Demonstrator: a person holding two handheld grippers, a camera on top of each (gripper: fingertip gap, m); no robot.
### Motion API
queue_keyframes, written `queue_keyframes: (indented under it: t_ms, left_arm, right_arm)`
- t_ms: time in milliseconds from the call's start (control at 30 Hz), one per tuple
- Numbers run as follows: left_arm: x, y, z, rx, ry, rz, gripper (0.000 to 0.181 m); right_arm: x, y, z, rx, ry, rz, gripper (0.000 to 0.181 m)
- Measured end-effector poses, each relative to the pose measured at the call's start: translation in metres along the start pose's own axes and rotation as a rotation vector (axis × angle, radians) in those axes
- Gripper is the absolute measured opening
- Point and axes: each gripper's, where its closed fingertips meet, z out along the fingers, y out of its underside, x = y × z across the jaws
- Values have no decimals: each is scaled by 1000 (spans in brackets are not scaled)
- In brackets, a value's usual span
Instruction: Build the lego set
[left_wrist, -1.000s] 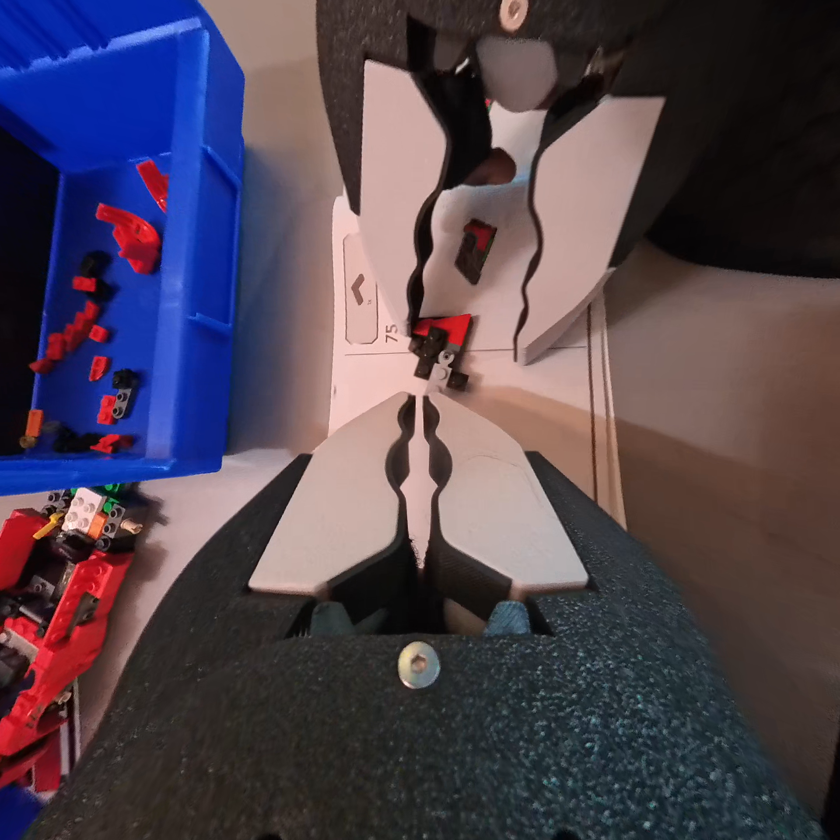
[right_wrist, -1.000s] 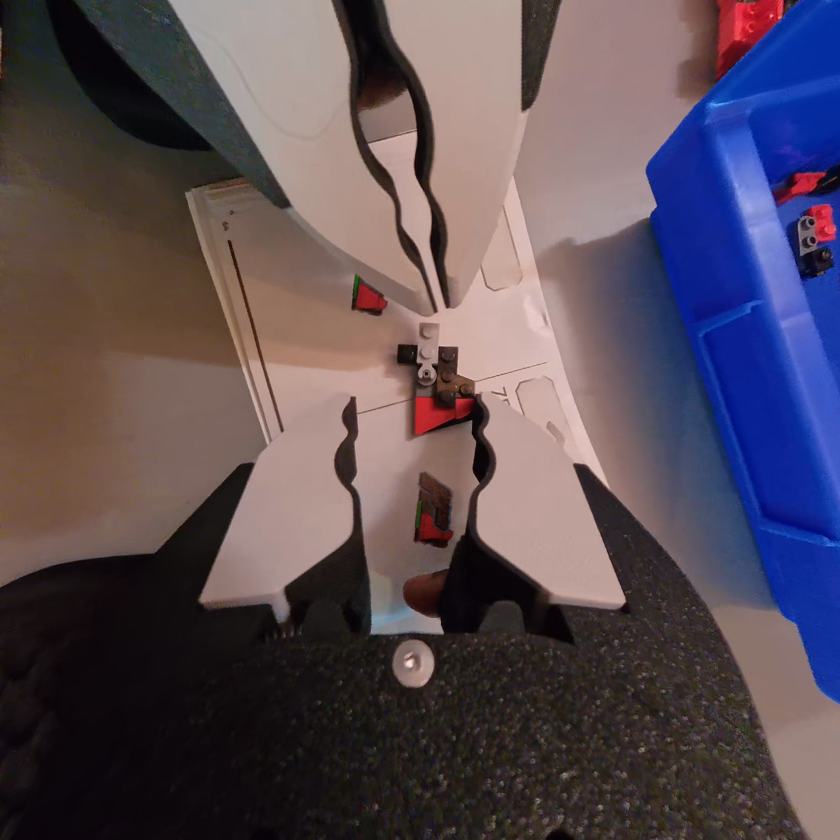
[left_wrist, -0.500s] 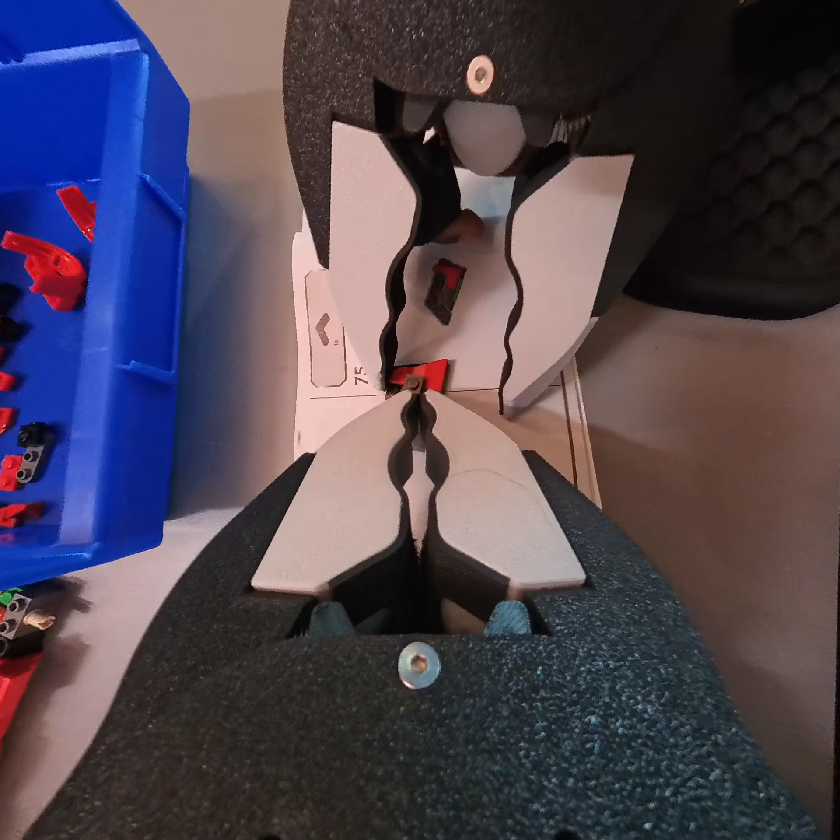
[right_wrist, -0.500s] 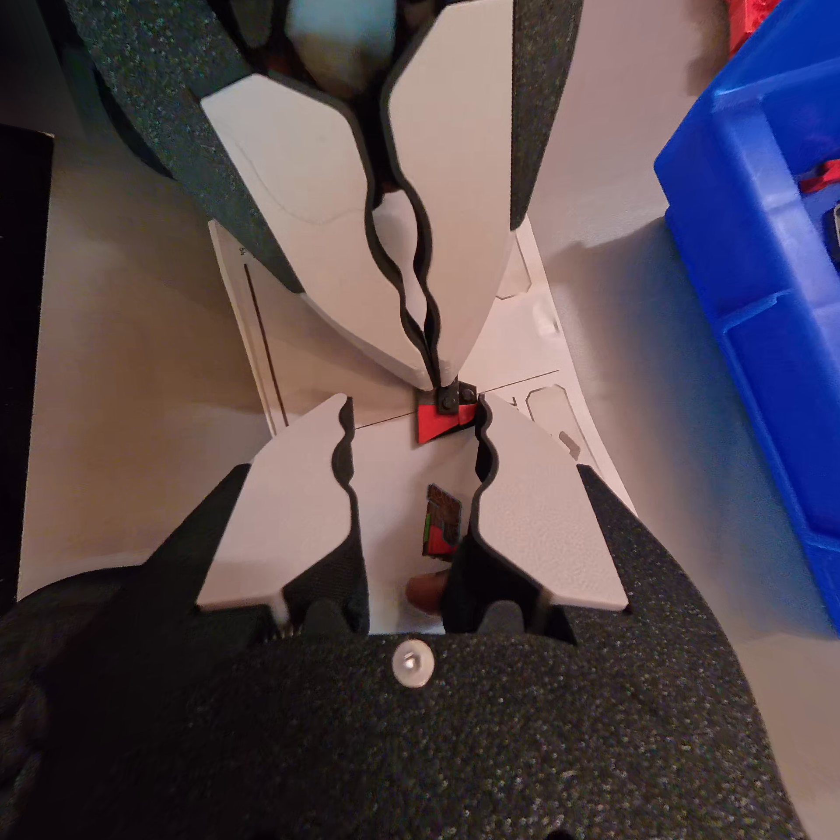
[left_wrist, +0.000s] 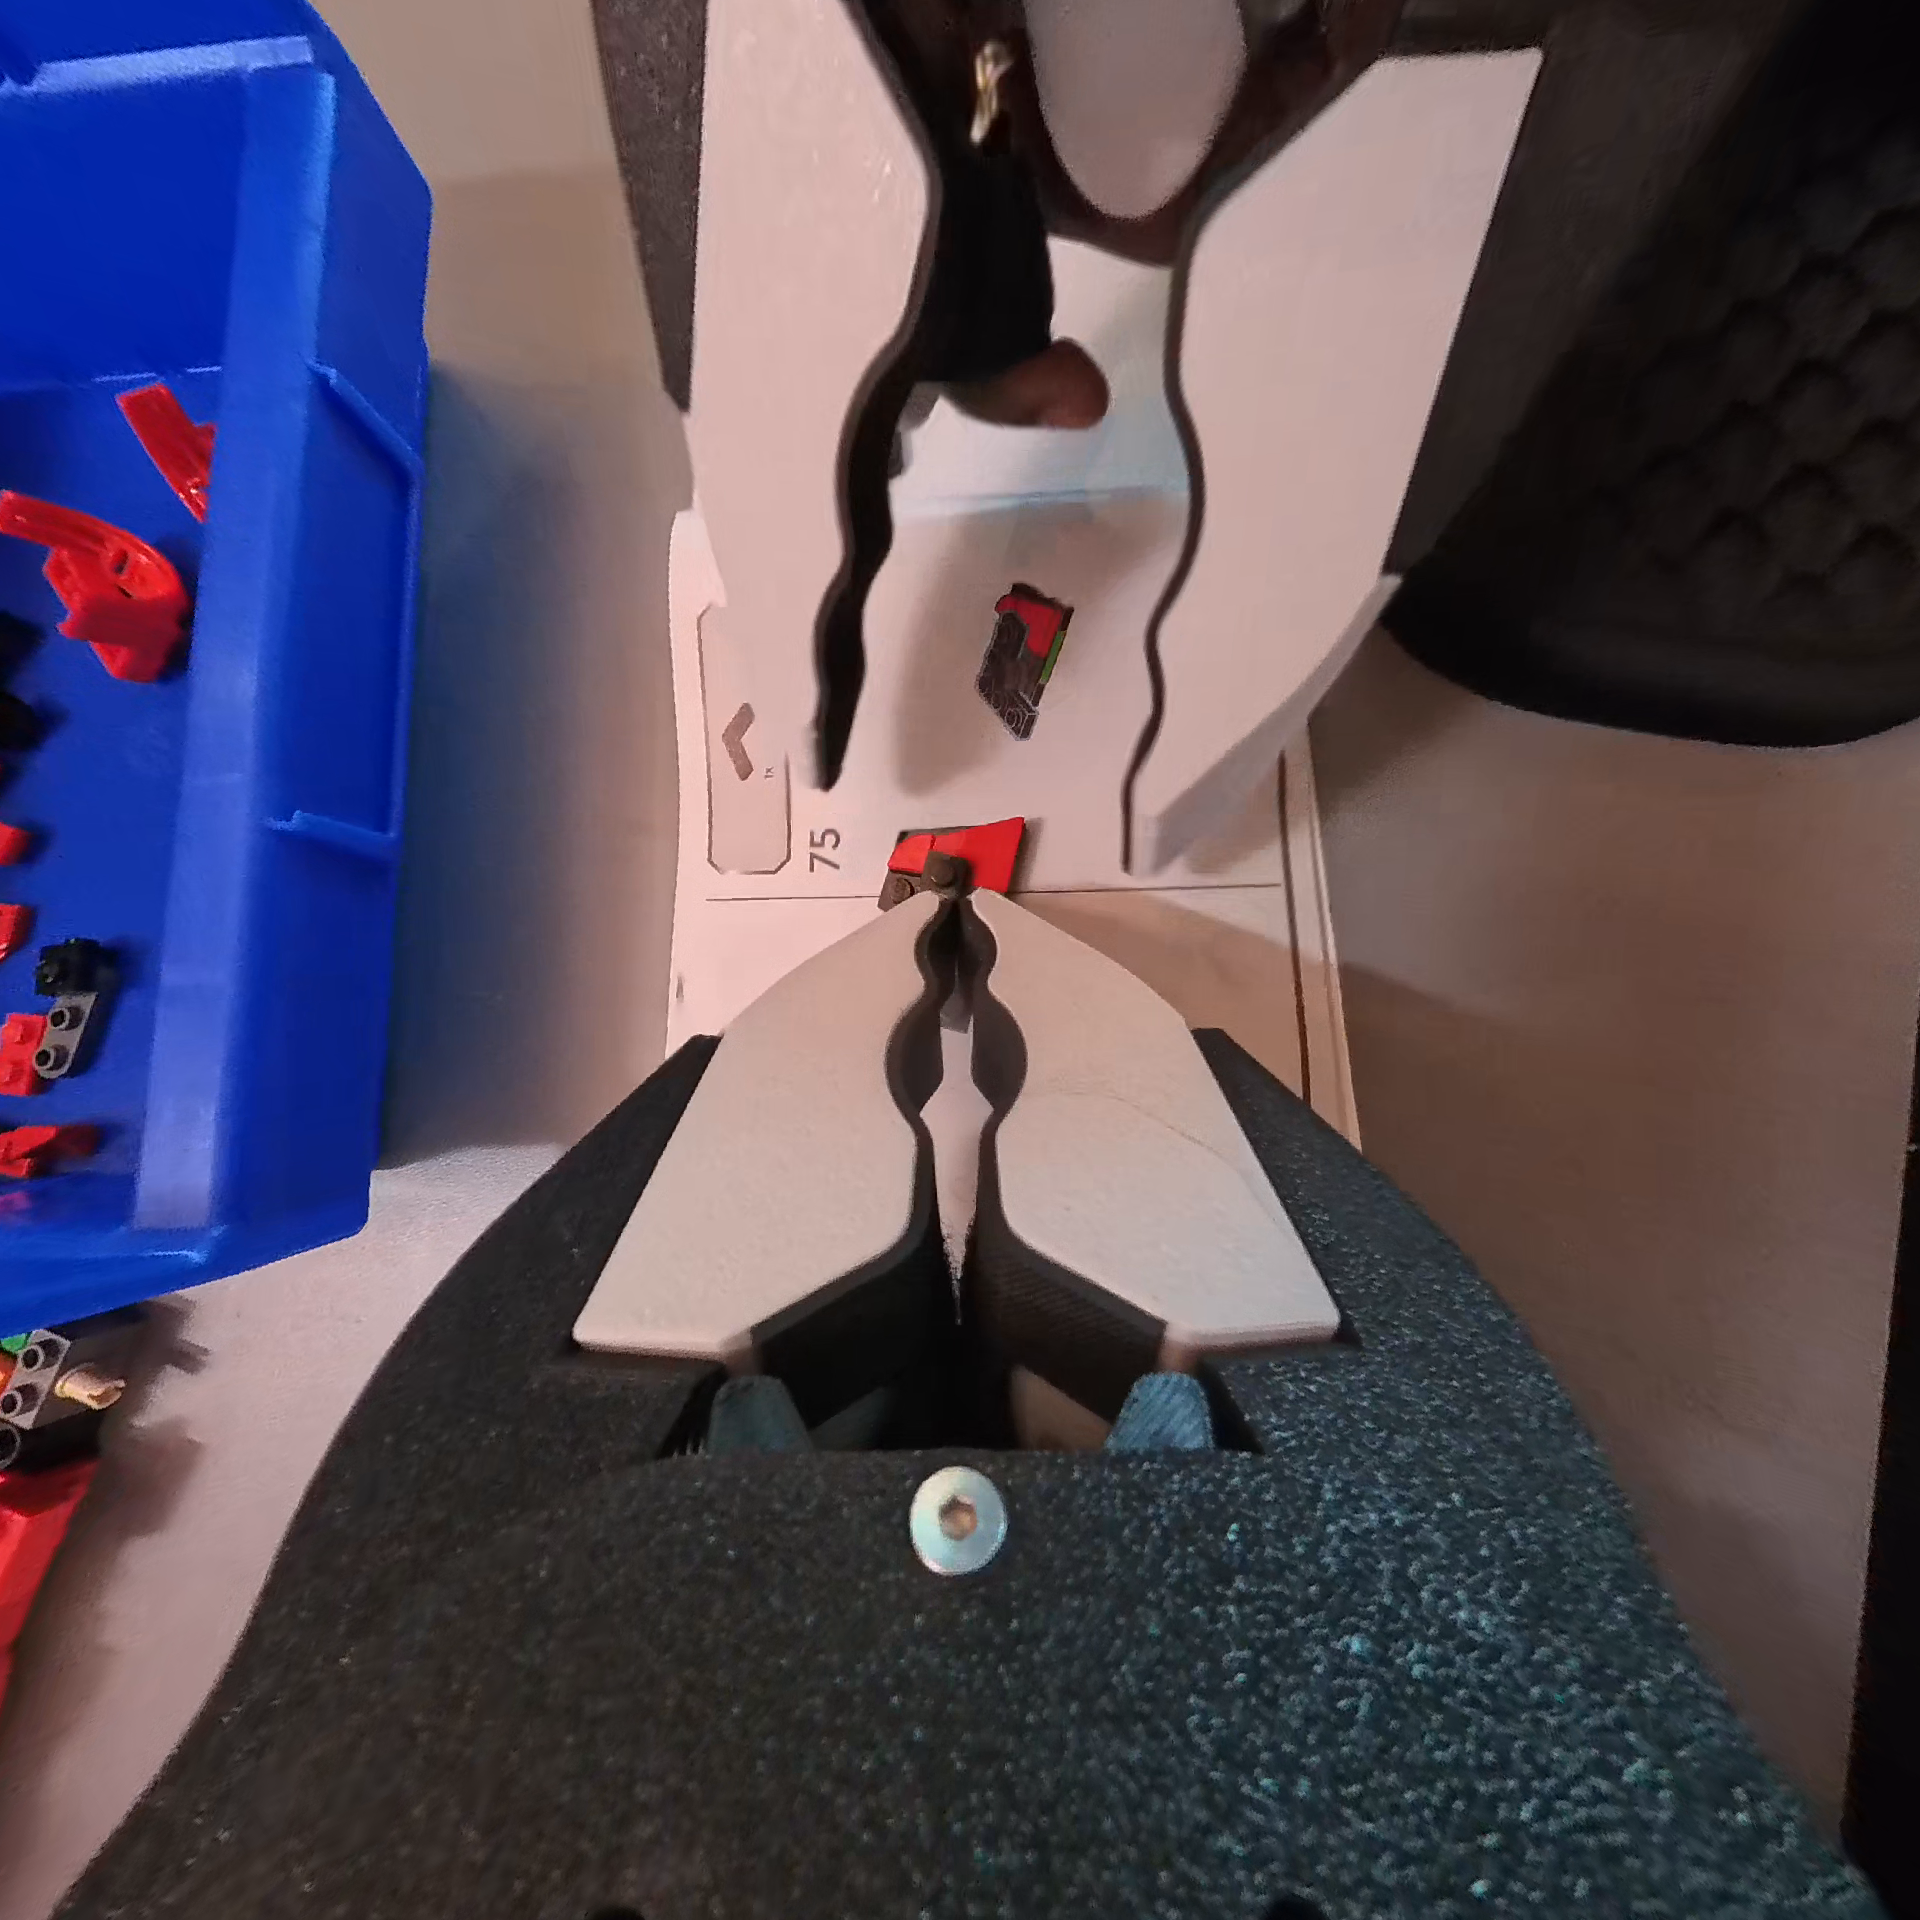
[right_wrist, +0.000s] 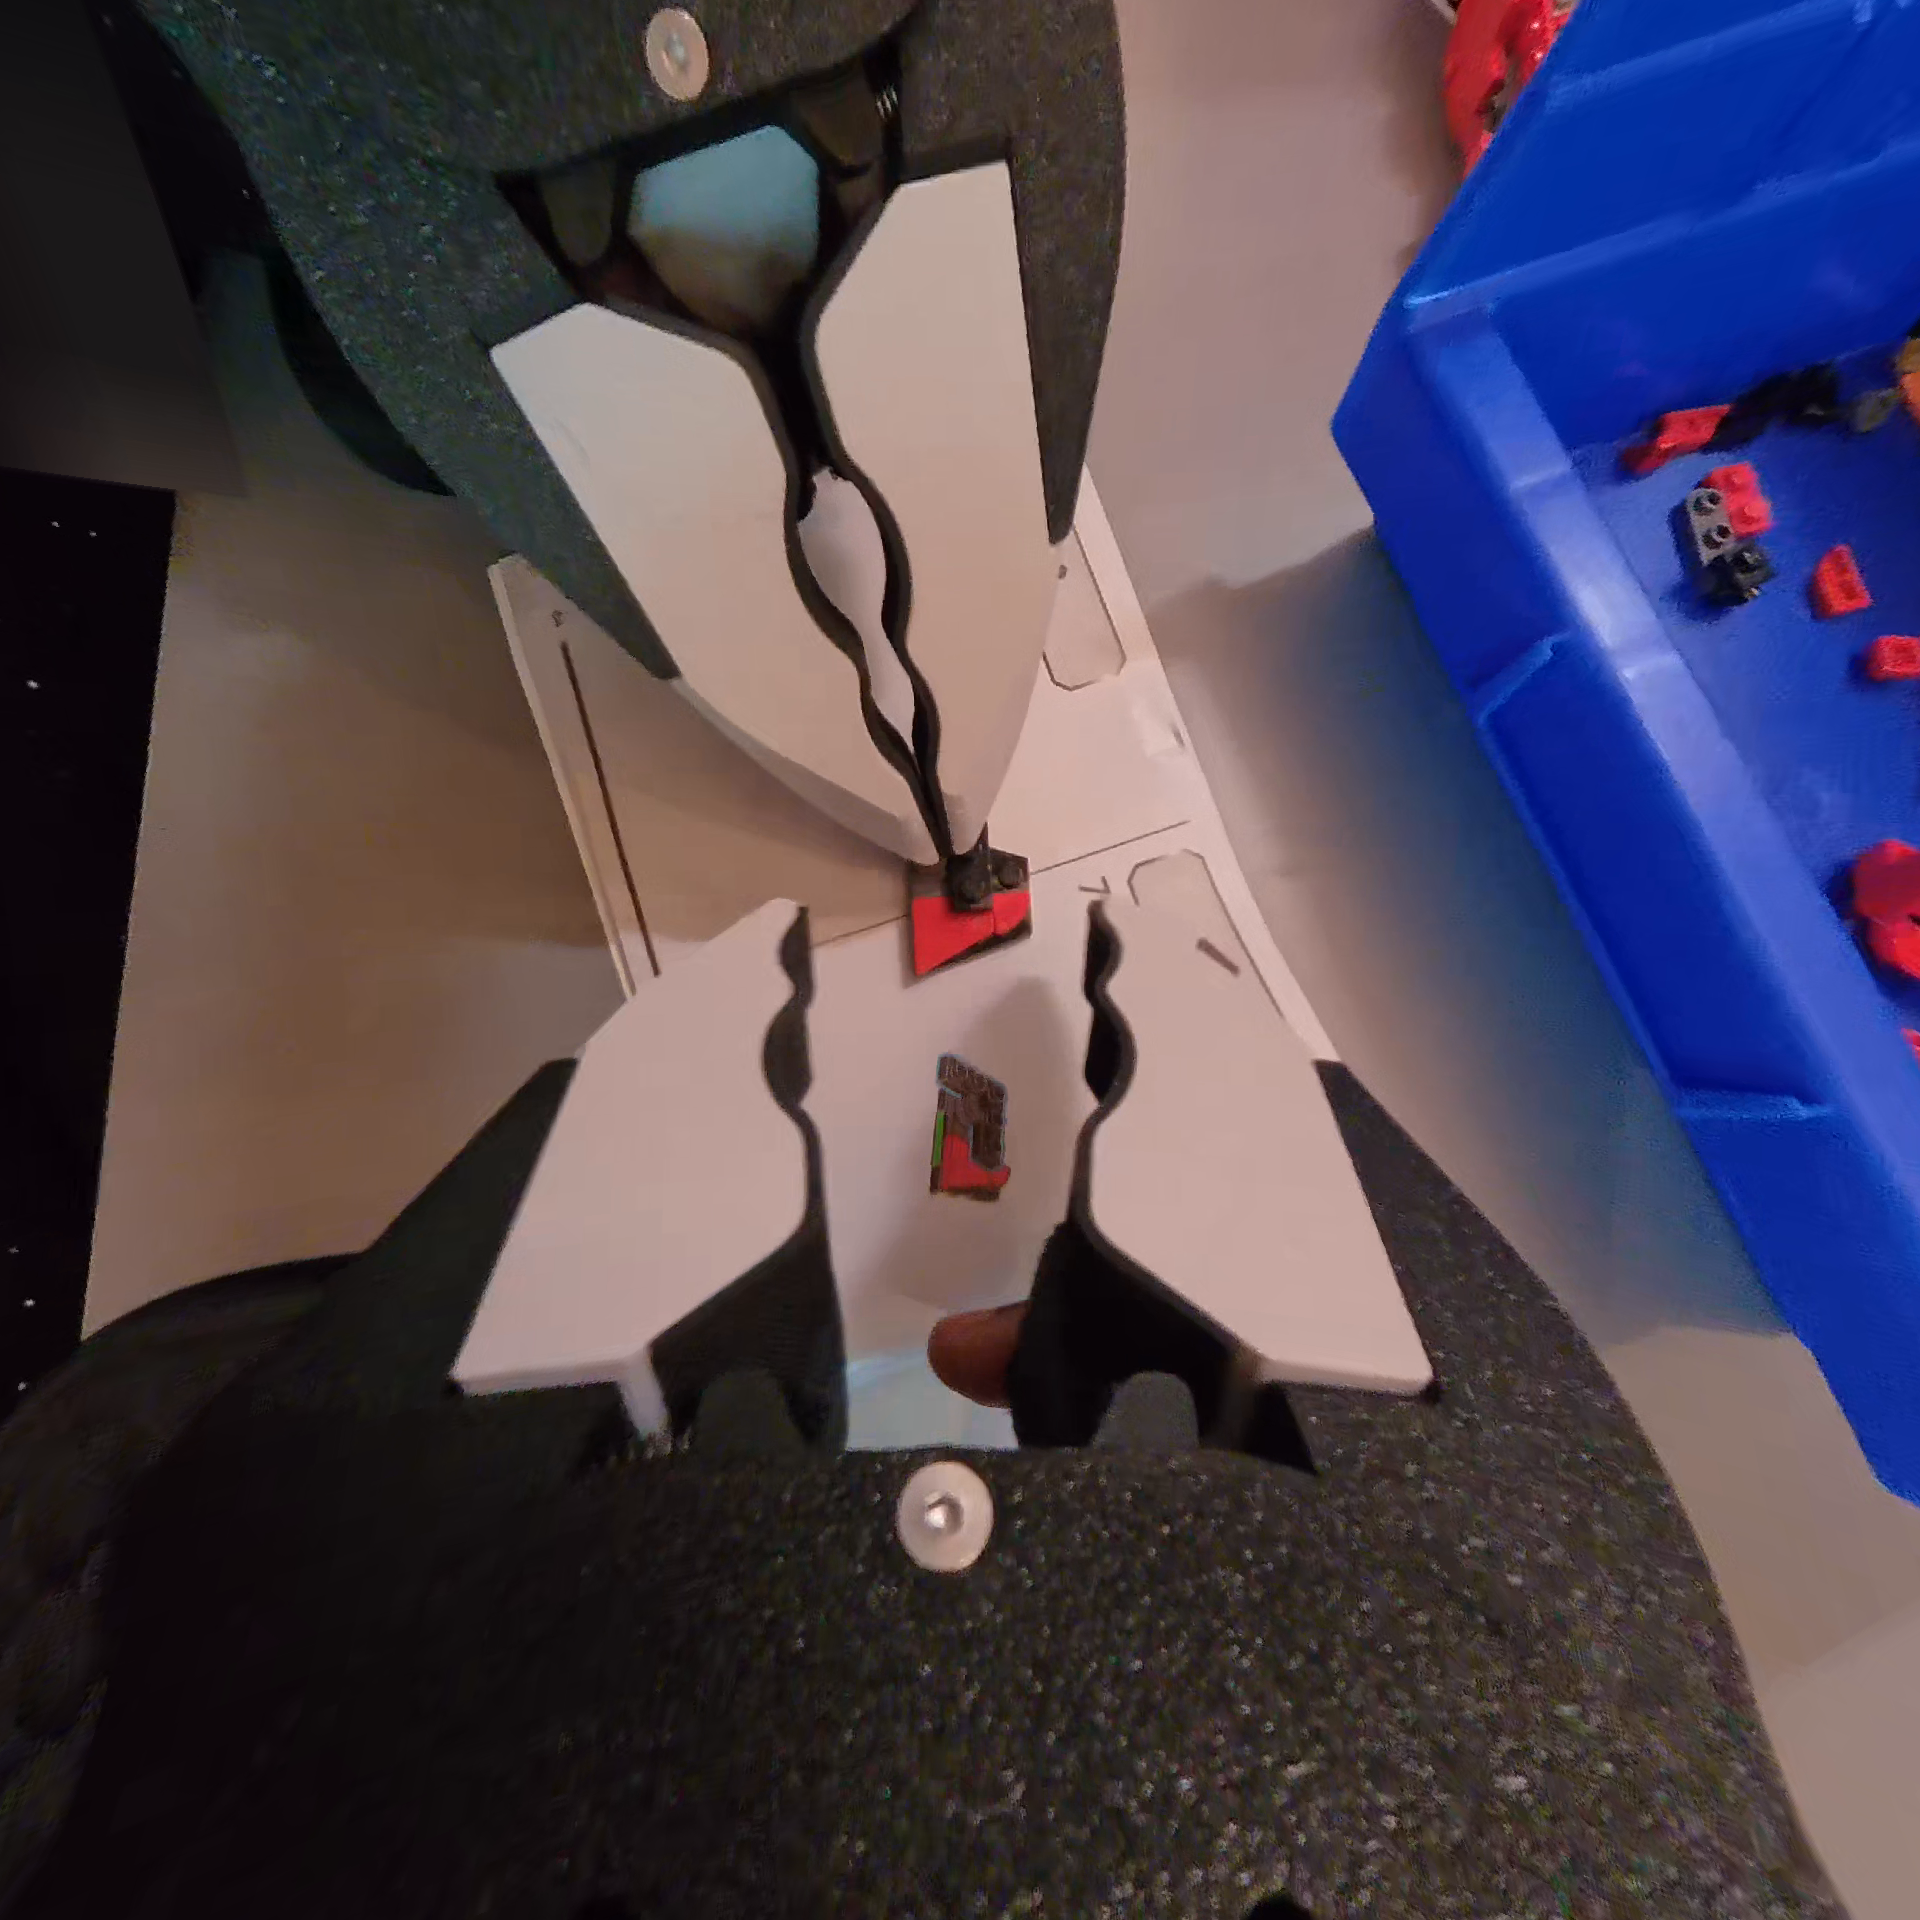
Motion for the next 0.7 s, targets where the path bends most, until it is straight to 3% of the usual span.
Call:
queue_keyframes:
  t_ms: [100,233,367,433,533,700]
  left_arm:
    - [0,-1,0,-1,-10,3,0]
    - [-1,-1,-2,15,-18,-10,0]
    - [-10,-14,-31,143,-61,-62,0]
    - [-12,-9,-46,149,-81,-69,29]
    - [-17,5,-57,104,-129,-74,35]
    - [-4,9,-64,152,-135,-72,37]
  right_arm:
    - [-5,4,-2,-6,5,-33,37]
    - [-7,14,1,-67,23,-42,47]
    - [-6,14,-11,-38,61,-33,39]
    - [-8,17,-15,-39,65,-25,37]
    - [-6,16,-12,-33,81,-9,37]
    - [4,3,11,-7,110,14,47]
